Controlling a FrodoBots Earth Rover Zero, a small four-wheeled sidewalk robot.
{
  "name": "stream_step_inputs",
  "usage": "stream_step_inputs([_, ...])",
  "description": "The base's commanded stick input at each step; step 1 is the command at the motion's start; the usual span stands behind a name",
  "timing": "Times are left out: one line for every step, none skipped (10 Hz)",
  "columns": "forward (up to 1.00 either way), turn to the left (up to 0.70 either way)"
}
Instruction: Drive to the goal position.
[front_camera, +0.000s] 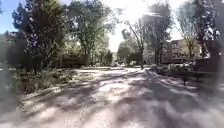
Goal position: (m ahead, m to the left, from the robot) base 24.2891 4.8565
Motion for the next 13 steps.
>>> stream_step_inputs([1.0, -0.25])
stream_step_inputs([1.0, -0.34])
stream_step_inputs([1.0, -0.34])
stream_step_inputs([1.0, -0.34])
stream_step_inputs([1.0, -0.34])
stream_step_inputs([1.0, -0.34])
stream_step_inputs([1.0, -0.34])
stream_step_inputs([1.0, -0.34])
stream_step_inputs([1.0, -0.34])
stream_step_inputs([1.0, -0.34])
stream_step_inputs([1.0, -0.34])
stream_step_inputs([1.0, -0.34])
stream_step_inputs([1.0, -0.22])
